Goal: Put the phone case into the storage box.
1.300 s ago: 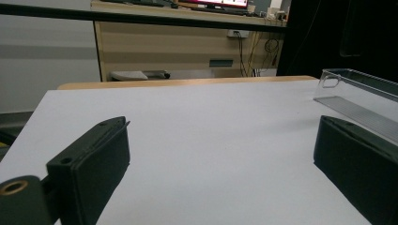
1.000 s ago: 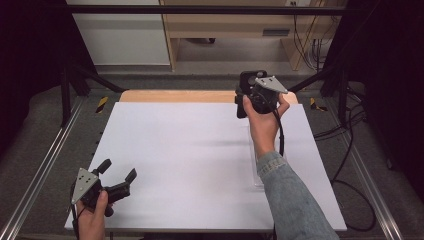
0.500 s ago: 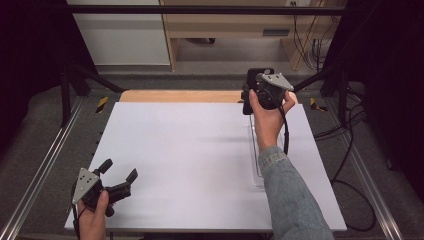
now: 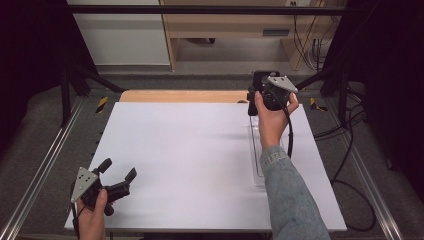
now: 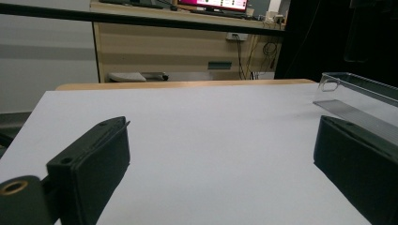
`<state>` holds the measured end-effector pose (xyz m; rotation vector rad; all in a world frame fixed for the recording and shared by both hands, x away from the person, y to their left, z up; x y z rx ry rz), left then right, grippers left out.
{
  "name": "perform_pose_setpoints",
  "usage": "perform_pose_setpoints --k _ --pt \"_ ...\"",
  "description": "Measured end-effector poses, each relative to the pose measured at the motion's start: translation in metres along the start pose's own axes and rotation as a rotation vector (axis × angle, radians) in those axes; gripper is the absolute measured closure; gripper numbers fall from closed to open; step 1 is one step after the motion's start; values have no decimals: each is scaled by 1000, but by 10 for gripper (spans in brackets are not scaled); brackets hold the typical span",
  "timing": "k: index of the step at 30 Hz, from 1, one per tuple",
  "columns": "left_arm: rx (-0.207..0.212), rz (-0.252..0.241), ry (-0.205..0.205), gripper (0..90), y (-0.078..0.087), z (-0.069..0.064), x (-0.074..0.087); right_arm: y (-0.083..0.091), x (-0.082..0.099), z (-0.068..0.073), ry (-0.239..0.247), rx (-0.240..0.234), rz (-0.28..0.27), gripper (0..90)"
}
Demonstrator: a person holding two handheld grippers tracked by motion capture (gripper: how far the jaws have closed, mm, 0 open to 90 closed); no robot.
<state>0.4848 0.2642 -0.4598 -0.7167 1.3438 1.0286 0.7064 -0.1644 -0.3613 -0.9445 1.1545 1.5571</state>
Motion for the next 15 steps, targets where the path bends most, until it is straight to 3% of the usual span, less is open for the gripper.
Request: perform_pose_setpoints --k 15 --pt "-16 15 -23 43 -2 0 3 -2 4 -21 -18 28 4 139"
Point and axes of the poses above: each handheld gripper's, and its own axes: y roughly backward along the jaws, x roughly out of its underside, z roughly to its left, the point moved 10 cm from there along -y, roughly forward along the jaws, and after that the axes turned 13 degrees about -y, right-handed, at the moved point
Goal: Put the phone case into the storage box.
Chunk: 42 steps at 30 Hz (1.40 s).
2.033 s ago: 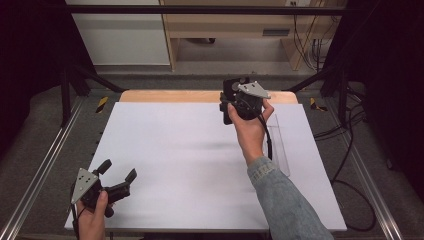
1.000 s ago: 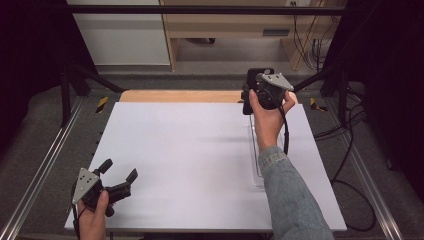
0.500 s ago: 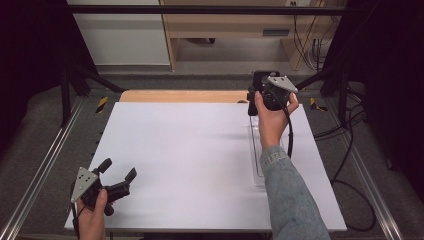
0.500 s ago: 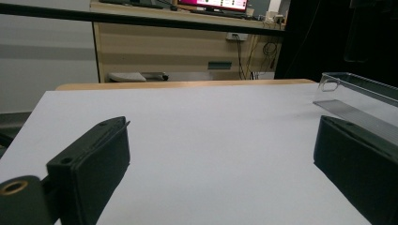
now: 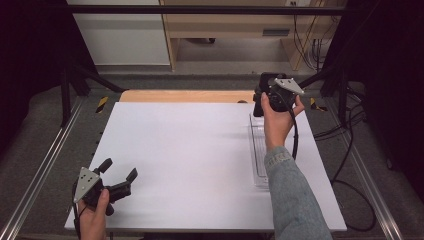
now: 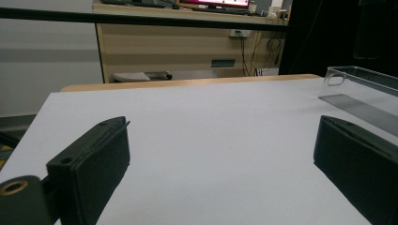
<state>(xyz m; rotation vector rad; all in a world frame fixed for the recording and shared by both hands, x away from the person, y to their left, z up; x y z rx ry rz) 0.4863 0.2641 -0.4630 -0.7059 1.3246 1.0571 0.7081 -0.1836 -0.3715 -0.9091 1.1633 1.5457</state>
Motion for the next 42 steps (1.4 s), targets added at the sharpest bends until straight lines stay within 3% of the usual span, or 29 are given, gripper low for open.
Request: perform_pose_setpoints --k 8,25,42 --pt "-9 4 -7 44 1 2 1 -1 3 -3 24 4 9 138" --pt "-4 10 -6 47 0 1 2 -6 19 -18 10 22 40 139" --pt "9 17 -9 48 -1 -2 3 -13 38 -21 8 32 61 138"
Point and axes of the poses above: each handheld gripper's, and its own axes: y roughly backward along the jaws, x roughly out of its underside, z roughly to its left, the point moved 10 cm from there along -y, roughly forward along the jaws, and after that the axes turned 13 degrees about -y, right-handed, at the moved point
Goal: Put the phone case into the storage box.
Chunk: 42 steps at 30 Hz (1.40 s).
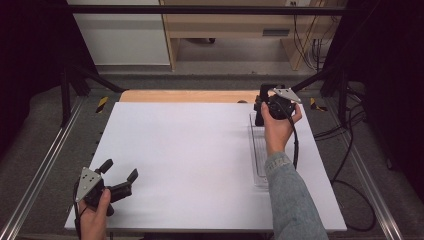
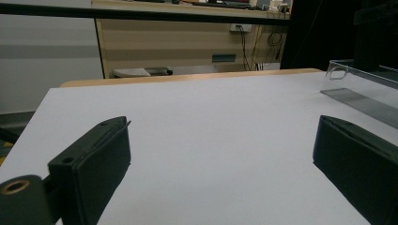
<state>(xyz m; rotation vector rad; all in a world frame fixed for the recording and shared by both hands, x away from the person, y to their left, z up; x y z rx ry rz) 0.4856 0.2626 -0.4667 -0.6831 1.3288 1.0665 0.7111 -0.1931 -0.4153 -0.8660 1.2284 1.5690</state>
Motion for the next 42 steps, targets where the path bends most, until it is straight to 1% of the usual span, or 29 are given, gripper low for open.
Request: perform_pose_setpoints --k 4,8,14,22,33,42 --pt "2 -4 5 47 1 0 0 -2 1 0 -2 -12 -2 138" --pt "0 -3 8 47 0 1 1 -6 4 -2 18 -13 -1 136" --pt "-4 -2 3 47 0 1 1 -13 11 -3 8 -15 2 136" --pt "-1 -5 6 47 0 1 0 -20 22 0 16 -12 15 136" --pt "0 -6 6 47 -1 1 0 -27 28 3 15 -13 20 136" --pt "1 -6 5 47 -1 1 0 -29 30 2 14 -12 27 135"
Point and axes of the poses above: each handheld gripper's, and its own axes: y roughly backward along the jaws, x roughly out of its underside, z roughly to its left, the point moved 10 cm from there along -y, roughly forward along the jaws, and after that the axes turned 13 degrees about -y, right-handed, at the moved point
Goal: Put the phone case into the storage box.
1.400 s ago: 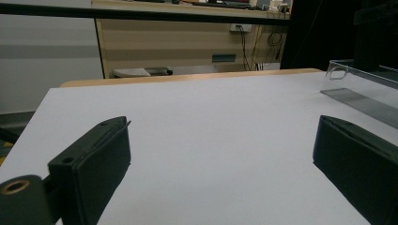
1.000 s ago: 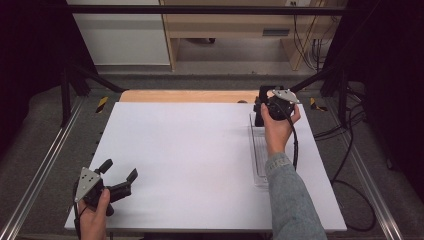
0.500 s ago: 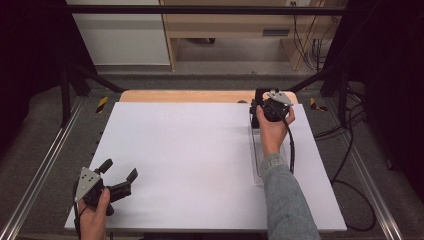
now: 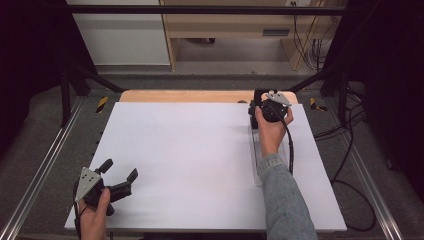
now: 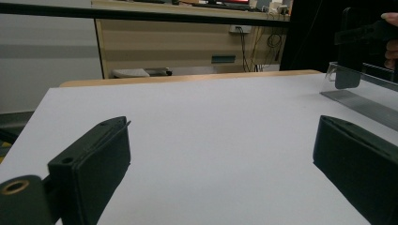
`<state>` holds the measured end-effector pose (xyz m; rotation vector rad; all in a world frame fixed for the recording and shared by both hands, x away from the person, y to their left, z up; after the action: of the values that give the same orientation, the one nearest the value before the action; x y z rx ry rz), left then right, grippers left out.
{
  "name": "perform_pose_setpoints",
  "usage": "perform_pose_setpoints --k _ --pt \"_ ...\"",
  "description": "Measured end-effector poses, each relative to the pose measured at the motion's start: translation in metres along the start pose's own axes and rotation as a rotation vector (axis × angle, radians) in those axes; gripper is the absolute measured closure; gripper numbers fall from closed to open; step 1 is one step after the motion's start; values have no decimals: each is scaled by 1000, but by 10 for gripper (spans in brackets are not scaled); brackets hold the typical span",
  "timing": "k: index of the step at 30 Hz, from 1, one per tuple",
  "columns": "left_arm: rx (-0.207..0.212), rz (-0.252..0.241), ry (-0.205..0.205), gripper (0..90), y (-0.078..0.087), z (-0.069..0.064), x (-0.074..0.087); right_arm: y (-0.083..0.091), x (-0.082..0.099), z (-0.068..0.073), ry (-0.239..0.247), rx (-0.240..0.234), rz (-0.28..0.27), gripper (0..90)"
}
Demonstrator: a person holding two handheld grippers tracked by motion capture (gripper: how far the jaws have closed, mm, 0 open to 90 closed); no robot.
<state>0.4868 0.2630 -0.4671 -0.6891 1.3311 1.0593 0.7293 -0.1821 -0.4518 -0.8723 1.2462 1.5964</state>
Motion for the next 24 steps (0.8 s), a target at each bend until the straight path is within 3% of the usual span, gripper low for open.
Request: perform_pose_setpoints --k 24 --pt "1 1 -1 48 0 0 0 -7 8 -3 -14 4 16 133"
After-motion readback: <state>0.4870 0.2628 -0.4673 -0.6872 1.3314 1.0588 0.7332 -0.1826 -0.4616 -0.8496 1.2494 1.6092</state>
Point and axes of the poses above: each handheld gripper's, and its own axes: y roughly backward along the jaws, x roughly out of its underside, z roughly to its left, the point moved 10 cm from there along -y, roughly forward along the jaws, and after that the axes turned 13 degrees about -y, right-handed, at the moved point
